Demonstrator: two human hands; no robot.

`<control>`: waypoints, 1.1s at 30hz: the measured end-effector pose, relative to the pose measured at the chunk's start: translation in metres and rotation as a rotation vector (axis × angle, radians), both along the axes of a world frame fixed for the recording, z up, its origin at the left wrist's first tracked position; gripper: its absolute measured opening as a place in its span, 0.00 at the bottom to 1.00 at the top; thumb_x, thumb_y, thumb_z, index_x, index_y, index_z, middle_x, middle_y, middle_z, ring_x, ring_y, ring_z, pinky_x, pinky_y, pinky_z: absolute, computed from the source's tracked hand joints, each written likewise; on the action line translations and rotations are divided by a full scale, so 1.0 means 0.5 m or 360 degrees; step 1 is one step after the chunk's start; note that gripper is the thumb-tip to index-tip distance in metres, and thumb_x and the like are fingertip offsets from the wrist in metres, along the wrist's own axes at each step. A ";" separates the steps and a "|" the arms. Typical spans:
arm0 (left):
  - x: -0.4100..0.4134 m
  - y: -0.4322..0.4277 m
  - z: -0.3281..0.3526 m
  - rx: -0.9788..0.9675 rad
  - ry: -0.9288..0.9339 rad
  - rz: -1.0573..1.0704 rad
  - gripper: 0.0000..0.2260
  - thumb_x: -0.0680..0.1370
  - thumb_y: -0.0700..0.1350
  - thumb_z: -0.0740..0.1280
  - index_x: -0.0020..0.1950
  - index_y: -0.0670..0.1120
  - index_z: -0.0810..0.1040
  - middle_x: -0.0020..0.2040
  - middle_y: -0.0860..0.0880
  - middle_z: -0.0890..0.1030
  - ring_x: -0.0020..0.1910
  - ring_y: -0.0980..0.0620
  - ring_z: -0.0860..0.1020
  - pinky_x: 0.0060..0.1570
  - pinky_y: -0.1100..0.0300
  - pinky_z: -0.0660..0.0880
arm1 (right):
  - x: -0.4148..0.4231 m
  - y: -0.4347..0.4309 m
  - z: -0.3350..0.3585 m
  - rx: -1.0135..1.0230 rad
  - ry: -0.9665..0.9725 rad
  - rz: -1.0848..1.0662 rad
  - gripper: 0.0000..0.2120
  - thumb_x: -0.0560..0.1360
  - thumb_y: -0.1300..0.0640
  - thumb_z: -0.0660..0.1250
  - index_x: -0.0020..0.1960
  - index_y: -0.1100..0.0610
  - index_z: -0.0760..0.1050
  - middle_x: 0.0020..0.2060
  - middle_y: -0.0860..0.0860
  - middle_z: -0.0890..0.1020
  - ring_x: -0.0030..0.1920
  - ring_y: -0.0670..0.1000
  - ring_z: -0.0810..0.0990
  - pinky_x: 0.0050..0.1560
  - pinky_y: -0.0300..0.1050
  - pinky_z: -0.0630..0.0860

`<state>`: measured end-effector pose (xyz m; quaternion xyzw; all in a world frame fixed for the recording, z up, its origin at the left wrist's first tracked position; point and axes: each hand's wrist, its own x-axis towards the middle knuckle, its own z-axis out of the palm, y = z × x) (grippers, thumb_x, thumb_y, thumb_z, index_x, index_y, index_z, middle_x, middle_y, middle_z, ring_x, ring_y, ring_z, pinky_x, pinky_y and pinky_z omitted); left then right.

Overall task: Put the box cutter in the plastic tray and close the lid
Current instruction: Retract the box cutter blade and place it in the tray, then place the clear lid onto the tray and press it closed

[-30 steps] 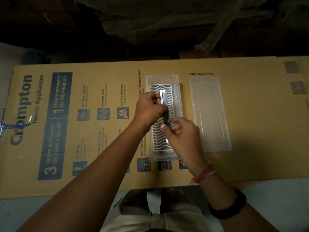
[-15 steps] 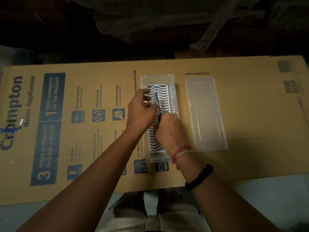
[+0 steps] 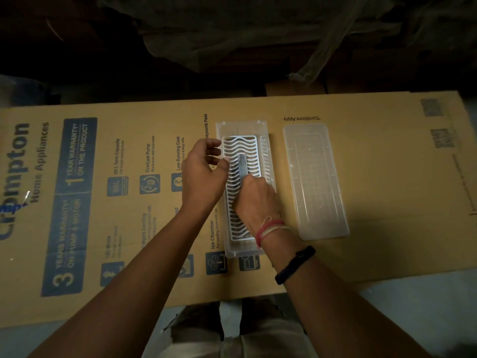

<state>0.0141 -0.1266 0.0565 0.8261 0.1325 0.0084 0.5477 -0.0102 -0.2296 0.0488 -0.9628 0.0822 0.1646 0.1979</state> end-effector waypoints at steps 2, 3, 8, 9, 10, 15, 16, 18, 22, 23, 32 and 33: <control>0.000 0.002 0.000 0.0003 0.0001 0.0003 0.13 0.75 0.39 0.68 0.60 0.44 0.77 0.48 0.52 0.79 0.42 0.60 0.77 0.41 0.70 0.75 | -0.002 0.001 0.000 -0.0021 0.0027 0.0013 0.09 0.77 0.60 0.61 0.54 0.59 0.77 0.52 0.58 0.83 0.53 0.61 0.81 0.49 0.50 0.77; 0.000 0.004 0.000 0.0002 0.0004 0.0004 0.14 0.75 0.39 0.68 0.60 0.44 0.77 0.49 0.51 0.80 0.43 0.60 0.77 0.41 0.71 0.75 | -0.002 0.002 0.002 -0.0027 0.0047 0.0016 0.09 0.77 0.61 0.61 0.55 0.59 0.77 0.52 0.58 0.82 0.53 0.61 0.81 0.49 0.50 0.77; 0.001 0.006 0.004 -0.0013 0.0019 0.0017 0.14 0.75 0.38 0.68 0.60 0.45 0.77 0.50 0.50 0.80 0.43 0.59 0.78 0.41 0.70 0.75 | -0.019 -0.016 0.037 0.0075 -0.0008 -0.0006 0.07 0.76 0.56 0.66 0.51 0.57 0.77 0.47 0.55 0.83 0.44 0.56 0.82 0.40 0.45 0.76; 0.001 0.008 0.004 -0.0015 0.0021 0.0023 0.14 0.75 0.38 0.68 0.60 0.45 0.77 0.50 0.50 0.80 0.43 0.58 0.78 0.42 0.69 0.75 | -0.023 -0.030 0.047 0.0061 -0.0082 -0.0015 0.08 0.76 0.53 0.66 0.51 0.57 0.77 0.45 0.54 0.83 0.42 0.54 0.81 0.39 0.44 0.75; 0.001 0.009 0.005 -0.0016 0.0026 0.0027 0.13 0.75 0.38 0.68 0.60 0.45 0.77 0.50 0.49 0.81 0.44 0.58 0.78 0.42 0.68 0.76 | -0.028 -0.048 0.057 0.0028 -0.0176 -0.0027 0.11 0.76 0.50 0.66 0.53 0.56 0.77 0.45 0.53 0.82 0.41 0.53 0.81 0.39 0.44 0.76; 0.002 0.006 0.007 -0.0013 0.0029 0.0029 0.13 0.76 0.38 0.68 0.60 0.46 0.77 0.50 0.49 0.80 0.43 0.59 0.77 0.41 0.73 0.74 | -0.023 -0.204 0.033 0.0008 -0.0652 -0.0297 0.17 0.74 0.52 0.67 0.59 0.59 0.74 0.51 0.58 0.79 0.49 0.56 0.79 0.43 0.43 0.73; 0.002 0.003 0.009 -0.0010 0.0024 0.0025 0.13 0.76 0.38 0.68 0.60 0.46 0.77 0.50 0.49 0.80 0.44 0.58 0.77 0.40 0.74 0.73 | -0.022 -0.235 0.010 -0.0042 -0.0601 -0.0354 0.19 0.73 0.51 0.67 0.61 0.59 0.73 0.53 0.59 0.78 0.51 0.58 0.78 0.45 0.46 0.74; 0.001 -0.004 0.015 -0.0005 0.0016 0.0002 0.13 0.76 0.39 0.68 0.59 0.47 0.76 0.50 0.51 0.79 0.44 0.58 0.77 0.40 0.75 0.73 | -0.021 -0.277 -0.034 -0.0118 -0.0373 -0.0442 0.27 0.71 0.49 0.68 0.66 0.59 0.69 0.59 0.62 0.76 0.58 0.63 0.75 0.54 0.56 0.76; -0.003 -0.014 0.023 0.0017 0.0000 -0.0026 0.13 0.76 0.39 0.68 0.60 0.48 0.76 0.49 0.55 0.78 0.46 0.59 0.77 0.39 0.74 0.73 | -0.025 -0.295 -0.085 -0.0131 -0.0097 -0.0472 0.37 0.70 0.43 0.68 0.74 0.51 0.61 0.75 0.64 0.59 0.71 0.68 0.62 0.67 0.64 0.66; -0.003 -0.015 0.023 0.0030 -0.0004 -0.0027 0.13 0.76 0.39 0.68 0.60 0.48 0.76 0.49 0.54 0.79 0.46 0.59 0.77 0.40 0.72 0.73 | -0.025 -0.293 -0.091 -0.0104 -0.0068 -0.0479 0.38 0.70 0.41 0.68 0.75 0.49 0.59 0.77 0.64 0.55 0.73 0.68 0.58 0.69 0.64 0.62; -0.006 -0.018 0.013 0.0087 -0.0021 -0.0014 0.14 0.76 0.39 0.69 0.61 0.46 0.76 0.53 0.48 0.80 0.46 0.57 0.78 0.42 0.65 0.73 | -0.032 -0.270 -0.124 -0.0232 0.0075 -0.0412 0.47 0.66 0.30 0.66 0.77 0.41 0.47 0.78 0.64 0.42 0.76 0.69 0.45 0.71 0.68 0.50; -0.008 -0.019 0.013 0.0090 -0.0019 -0.0017 0.14 0.76 0.39 0.69 0.61 0.46 0.76 0.53 0.47 0.80 0.46 0.56 0.78 0.42 0.64 0.73 | -0.033 -0.272 -0.123 -0.0244 0.0064 -0.0409 0.46 0.67 0.30 0.66 0.77 0.41 0.48 0.78 0.65 0.43 0.76 0.68 0.46 0.71 0.68 0.51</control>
